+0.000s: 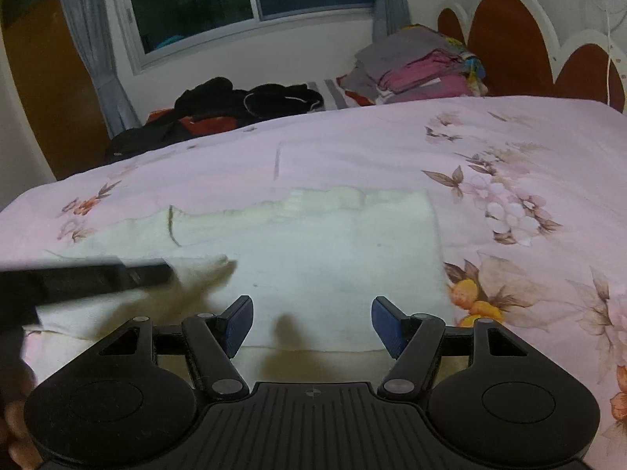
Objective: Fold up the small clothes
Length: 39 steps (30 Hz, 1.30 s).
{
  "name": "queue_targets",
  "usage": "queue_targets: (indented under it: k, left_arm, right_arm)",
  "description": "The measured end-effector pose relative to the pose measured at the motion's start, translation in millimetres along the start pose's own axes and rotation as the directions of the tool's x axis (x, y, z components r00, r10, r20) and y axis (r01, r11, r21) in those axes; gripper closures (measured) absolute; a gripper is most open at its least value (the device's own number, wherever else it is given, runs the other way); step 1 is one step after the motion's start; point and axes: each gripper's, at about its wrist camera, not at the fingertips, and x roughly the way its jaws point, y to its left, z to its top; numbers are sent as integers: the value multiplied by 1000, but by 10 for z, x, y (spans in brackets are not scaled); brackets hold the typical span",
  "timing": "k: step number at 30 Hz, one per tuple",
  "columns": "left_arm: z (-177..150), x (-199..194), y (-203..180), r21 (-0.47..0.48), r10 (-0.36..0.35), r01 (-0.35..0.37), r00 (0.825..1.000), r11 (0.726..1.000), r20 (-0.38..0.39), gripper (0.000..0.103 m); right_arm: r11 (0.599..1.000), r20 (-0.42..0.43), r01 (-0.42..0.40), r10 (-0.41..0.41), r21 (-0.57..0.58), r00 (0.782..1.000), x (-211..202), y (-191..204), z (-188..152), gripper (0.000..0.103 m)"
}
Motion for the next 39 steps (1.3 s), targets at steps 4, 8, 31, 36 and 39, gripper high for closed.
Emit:
queue_targets:
  k: [4,8,31,36,39]
  left_arm:
    - [-74,-304,216,-32,50,-47,996,998,71,28]
    - [-170,-595,476,-40,150,-147,984,988,92,26]
    - [-532,-717,1158,-86,419,-414,907,906,41,21]
    - [-491,-676,1174,-97,434,-428,898,899,65,28]
    - [-482,-678,1143,-75,426,-420,900,904,91,42]
  right_arm:
    - [999,-15,-51,51,18,999,37,37,7,36]
    - [993,-44,-120,121,22,992,159,206,33,37]
    - [983,24,-119,124,-136,992,190,735,272,95]
    - [985,76,-78,90,-156,993,-4,499,505,95]
    - [990,67,-22,32,-140,997,31,258,517,95]
